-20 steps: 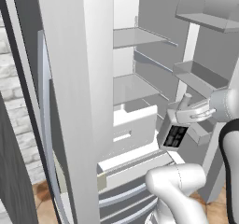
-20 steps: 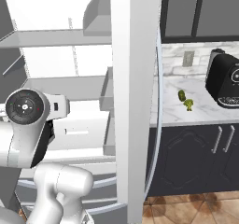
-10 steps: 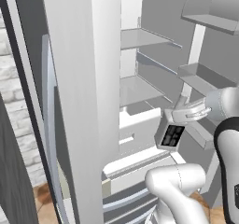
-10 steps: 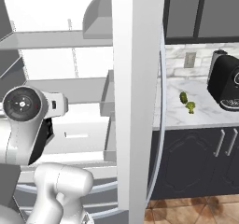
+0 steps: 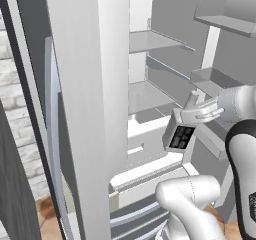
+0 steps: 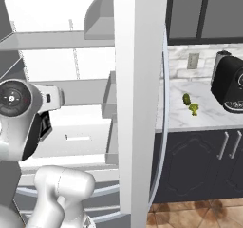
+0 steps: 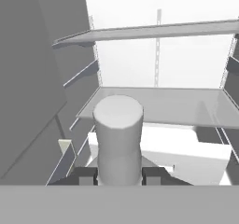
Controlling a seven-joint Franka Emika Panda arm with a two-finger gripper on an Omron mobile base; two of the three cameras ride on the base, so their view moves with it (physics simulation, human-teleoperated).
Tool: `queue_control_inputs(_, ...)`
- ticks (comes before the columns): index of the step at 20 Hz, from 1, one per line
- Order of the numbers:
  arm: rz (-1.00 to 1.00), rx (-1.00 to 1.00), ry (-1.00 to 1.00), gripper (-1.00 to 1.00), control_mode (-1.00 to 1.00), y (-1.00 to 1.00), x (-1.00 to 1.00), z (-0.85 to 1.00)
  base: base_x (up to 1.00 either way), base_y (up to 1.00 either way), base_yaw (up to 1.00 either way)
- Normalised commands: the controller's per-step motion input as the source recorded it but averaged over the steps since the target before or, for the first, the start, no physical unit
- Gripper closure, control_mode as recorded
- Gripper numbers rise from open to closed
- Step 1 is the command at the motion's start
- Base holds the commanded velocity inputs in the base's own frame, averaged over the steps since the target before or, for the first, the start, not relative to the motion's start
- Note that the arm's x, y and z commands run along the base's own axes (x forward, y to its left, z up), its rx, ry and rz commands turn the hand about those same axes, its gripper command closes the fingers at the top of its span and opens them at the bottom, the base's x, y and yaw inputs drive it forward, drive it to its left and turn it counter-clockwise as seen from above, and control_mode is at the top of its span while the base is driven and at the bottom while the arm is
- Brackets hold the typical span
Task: Place the liquor on the top shelf of the fridge to keep it out of children's reach, and place the broccoli and cucumber on lower shelves for easy access.
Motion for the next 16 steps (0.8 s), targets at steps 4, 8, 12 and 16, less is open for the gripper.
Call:
queue_control_inputs(4, 0.0, 0.0, 0.0, 1.0, -1.0, 0.0, 0.02, 0.4, 0.0, 0.0, 0.0)
queue_control_inputs(8, 0.0, 0.0, 0.0, 1.0, -1.0, 0.0, 0.15, 0.34, 0.0, 0.0, 0.0)
queue_control_inputs(12, 0.0, -0.01, -0.06, 1.0, -1.0, 0.0, 0.2, 0.3, 0.0, 0.0, 0.0)
queue_control_inputs(16, 0.0, 0.0, -0.12, 1.0, -1.0, 0.0, 0.21, 0.33, 0.0, 0.0, 0.0)
